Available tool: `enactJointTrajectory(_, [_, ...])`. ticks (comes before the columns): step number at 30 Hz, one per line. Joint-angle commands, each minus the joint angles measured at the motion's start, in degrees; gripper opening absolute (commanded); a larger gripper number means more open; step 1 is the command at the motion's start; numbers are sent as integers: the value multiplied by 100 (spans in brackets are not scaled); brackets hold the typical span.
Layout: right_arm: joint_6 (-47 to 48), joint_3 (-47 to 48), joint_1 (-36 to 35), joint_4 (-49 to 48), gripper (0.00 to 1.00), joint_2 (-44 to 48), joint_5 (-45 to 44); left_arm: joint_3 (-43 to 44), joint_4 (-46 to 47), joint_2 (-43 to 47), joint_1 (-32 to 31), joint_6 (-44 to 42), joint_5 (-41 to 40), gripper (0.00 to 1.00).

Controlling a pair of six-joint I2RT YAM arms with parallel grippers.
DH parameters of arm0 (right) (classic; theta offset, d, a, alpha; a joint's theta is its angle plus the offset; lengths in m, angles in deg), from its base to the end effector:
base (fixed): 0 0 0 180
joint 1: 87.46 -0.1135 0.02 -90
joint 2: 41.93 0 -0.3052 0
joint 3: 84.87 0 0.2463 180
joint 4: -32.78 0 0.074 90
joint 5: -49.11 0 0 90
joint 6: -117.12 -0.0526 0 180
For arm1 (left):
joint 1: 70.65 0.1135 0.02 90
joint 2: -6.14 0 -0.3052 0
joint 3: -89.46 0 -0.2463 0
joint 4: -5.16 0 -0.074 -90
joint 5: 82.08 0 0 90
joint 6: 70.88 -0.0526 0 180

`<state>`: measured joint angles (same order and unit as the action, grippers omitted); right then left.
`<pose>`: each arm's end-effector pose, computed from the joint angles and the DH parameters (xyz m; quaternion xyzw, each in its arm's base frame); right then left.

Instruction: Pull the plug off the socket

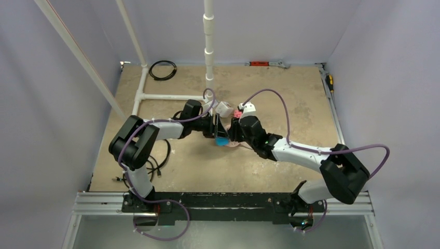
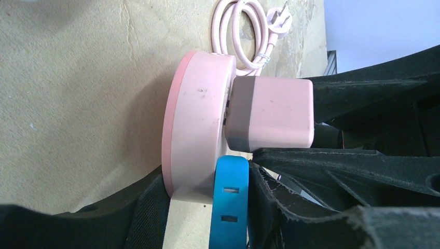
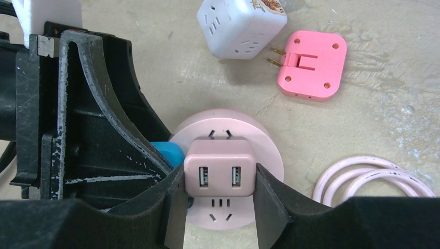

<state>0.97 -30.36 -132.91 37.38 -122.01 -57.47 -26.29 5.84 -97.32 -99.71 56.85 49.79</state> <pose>0.2192 0.2012 0.2453 -0.0729 0.8576 0.1873 0.4734 0.3067 -0.2106 0.1841 0.0911 0.8507 -0.4919 0.1614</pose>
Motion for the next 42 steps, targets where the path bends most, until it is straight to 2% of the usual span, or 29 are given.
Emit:
enactJointTrajectory(1, [53,319,-121,124,0,137,-851,140,-132,20,23,-161,-242,0])
enactJointTrajectory(9, [44,269,-21,-139,0,78,-113,168,-205,-36,23,-228,-283,0])
enactJointTrajectory(17, [-185,-10,734,-636,0,24,1428,276,-468,21,23,-466,-412,0])
enactJointTrajectory(21, [-215,-108,1002,-728,0,76,1780,291,-480,11,23,-464,-407,0])
enactJointTrajectory(27, [-167,-146,1047,-655,0,224,1679,285,-480,14,23,-444,-401,0])
enactJointTrajectory(30, [-71,-212,1028,-620,0,391,1151,263,-451,32,23,-403,-384,0])
enactJointTrajectory(42, [-39,-462,596,-719,0,790,189,226,-396,58,23,-217,-343,0])
